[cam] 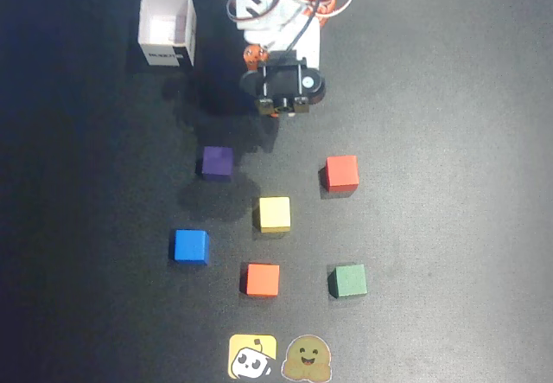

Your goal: Put the purple cube on top of the blue cube.

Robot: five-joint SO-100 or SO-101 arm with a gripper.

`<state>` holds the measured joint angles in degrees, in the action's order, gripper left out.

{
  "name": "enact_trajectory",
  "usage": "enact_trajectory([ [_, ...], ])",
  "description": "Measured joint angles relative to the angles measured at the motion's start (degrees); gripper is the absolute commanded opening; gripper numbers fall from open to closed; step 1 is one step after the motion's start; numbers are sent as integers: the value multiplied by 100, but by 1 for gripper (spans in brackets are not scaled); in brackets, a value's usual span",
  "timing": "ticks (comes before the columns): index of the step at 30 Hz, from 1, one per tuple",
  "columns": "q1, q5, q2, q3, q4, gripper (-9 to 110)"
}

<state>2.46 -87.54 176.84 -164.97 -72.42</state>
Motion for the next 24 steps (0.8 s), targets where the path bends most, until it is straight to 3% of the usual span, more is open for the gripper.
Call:
enact_trajectory([
  [8,0,-9,-202,132,176,12],
  [24,-958,-62,-3920,1925,914,19],
])
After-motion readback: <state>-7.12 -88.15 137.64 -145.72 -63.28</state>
